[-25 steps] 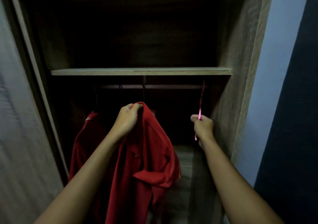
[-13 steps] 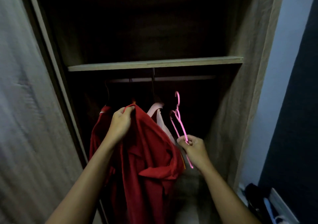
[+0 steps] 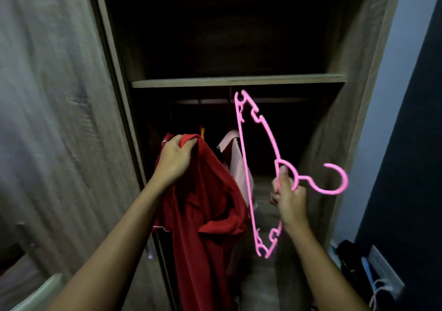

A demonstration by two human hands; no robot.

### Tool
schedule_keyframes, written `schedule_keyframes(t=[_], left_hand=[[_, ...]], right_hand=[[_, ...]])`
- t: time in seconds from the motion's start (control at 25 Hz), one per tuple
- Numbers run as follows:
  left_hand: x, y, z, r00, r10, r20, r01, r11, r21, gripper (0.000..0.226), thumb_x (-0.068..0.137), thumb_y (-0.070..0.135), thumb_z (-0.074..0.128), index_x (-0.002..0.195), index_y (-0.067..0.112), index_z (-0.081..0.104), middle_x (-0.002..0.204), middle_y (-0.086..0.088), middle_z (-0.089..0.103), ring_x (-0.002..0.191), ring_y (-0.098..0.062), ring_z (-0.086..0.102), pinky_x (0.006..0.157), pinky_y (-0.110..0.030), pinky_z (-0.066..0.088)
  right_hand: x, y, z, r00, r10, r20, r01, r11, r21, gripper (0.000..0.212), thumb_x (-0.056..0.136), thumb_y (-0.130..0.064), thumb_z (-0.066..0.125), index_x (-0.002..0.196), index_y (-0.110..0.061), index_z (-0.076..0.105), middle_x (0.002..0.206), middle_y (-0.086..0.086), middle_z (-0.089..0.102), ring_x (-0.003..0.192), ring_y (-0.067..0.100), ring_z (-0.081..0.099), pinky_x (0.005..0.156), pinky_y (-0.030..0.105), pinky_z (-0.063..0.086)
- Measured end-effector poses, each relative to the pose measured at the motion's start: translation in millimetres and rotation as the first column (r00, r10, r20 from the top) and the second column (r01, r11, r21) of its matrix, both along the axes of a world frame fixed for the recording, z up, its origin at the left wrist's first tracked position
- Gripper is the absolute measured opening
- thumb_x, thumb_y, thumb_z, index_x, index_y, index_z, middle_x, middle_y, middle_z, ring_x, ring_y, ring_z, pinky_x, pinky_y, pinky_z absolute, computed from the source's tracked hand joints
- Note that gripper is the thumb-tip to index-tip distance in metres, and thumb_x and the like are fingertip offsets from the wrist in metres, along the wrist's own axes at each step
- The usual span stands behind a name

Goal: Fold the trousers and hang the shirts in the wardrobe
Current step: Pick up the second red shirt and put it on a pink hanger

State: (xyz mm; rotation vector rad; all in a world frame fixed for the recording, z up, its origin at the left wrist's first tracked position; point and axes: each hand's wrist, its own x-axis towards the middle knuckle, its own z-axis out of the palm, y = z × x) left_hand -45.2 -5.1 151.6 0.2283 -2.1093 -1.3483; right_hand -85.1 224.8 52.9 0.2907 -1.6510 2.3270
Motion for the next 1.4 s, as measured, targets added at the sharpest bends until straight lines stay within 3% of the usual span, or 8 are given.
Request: schedule_keyframes(t=[0.16,0.32,0.64,0.76,0.92,1.12,1.24,1.4], left_hand=[[22.0,-11.1,22.1,0.998,-0.056,-0.003,0.055,0.997,-0.057,0.020,0.091,0.033,0.062,0.094,0.015,0.072,0.092,-0.004,0.073,0.088,-0.021,0.069,0.082,-0.039,0.053],[51.4,-12.9,57.6,0.988,-0.153,0.006,0.153,0.982,-0.115,0.021,0.091,0.032,0.064,0.087,0.012,0.071,0.076,-0.003,0.068,0.070,-0.015,0.061,0.066,-0.032,0.046],[133.4,-91.7,101.4,0.957,-0.290,-0.016,0.273,0.917,-0.291,0.006,0.090,0.018,0.070,0.092,0.017,0.076,0.074,0.000,0.070,0.069,-0.008,0.059,0.061,-0.025,0.048],[142.3,-151.3,81.9,0.993,-0.091,0.076,0.118,0.843,-0.524,0.016,0.081,0.014,0.072,0.081,0.029,0.074,0.064,0.004,0.072,0.061,0.000,0.062,0.056,-0.023,0.050],[126.9,-212.6,40.5,0.956,0.259,0.136,-0.046,0.592,-0.805,0.014,0.088,0.008,0.067,0.098,0.006,0.077,0.090,-0.022,0.074,0.090,-0.031,0.073,0.069,-0.034,0.050],[118.9,-221.3,19.6,0.876,0.480,0.053,-0.182,0.429,-0.885,0.022,0.093,0.036,0.056,0.106,0.022,0.067,0.106,-0.016,0.070,0.101,-0.039,0.065,0.075,-0.041,0.051],[116.7,-204.8,24.5,0.891,0.452,0.042,-0.188,0.451,-0.873,0.026,0.094,0.039,0.050,0.094,0.016,0.061,0.101,-0.018,0.069,0.097,-0.041,0.065,0.071,-0.039,0.046],[117.5,-168.2,30.4,0.960,0.222,0.173,-0.037,0.710,-0.704,0.047,0.089,0.041,0.045,0.071,0.000,0.060,0.076,-0.022,0.067,0.079,-0.038,0.065,0.067,-0.040,0.047]], right_hand=[[48.3,-10.0,62.3,0.985,0.114,-0.132,-0.156,0.916,-0.370,0.057,0.100,-0.047,0.039,0.054,-0.015,0.028,0.041,-0.003,0.022,0.034,0.011,0.022,0.042,0.020,0.018],[72.6,-50.0,96.2,0.922,0.194,-0.336,-0.329,0.850,-0.412,0.060,0.080,-0.071,0.045,0.050,-0.021,0.034,0.043,-0.005,0.026,0.036,0.011,0.026,0.042,0.020,0.023],[70.7,-103.6,78.6,0.859,0.278,-0.430,-0.160,0.943,0.290,0.066,0.083,-0.070,0.050,0.075,-0.005,0.057,0.067,-0.007,0.051,0.062,0.000,0.046,0.062,0.016,0.040],[64.1,-104.2,80.8,0.852,0.366,-0.375,-0.082,0.800,0.594,0.057,0.091,-0.050,0.054,0.089,0.007,0.061,0.075,0.006,0.053,0.064,0.001,0.049,0.062,0.016,0.042],[64.3,-104.6,100.8,0.890,0.412,-0.194,-0.081,0.563,0.823,0.034,0.093,-0.043,0.060,0.067,-0.023,0.066,0.060,-0.010,0.054,0.055,-0.004,0.052,0.057,0.011,0.038],[53.5,-115.5,112.4,0.926,0.369,-0.076,0.009,0.182,0.983,0.044,0.091,-0.058,0.052,0.057,-0.030,0.058,0.066,-0.009,0.058,0.072,0.003,0.050,0.088,0.033,0.041],[46.5,-118.3,116.1,0.940,0.325,-0.104,0.041,0.196,0.980,0.049,0.087,-0.061,0.056,0.060,-0.021,0.054,0.066,-0.004,0.060,0.066,0.005,0.051,0.076,0.032,0.041],[46.3,-120.1,118.6,0.911,0.400,-0.101,0.060,0.114,0.992,0.050,0.085,-0.062,0.059,0.063,-0.017,0.060,0.069,0.000,0.062,0.067,0.013,0.058,0.074,0.035,0.045]])
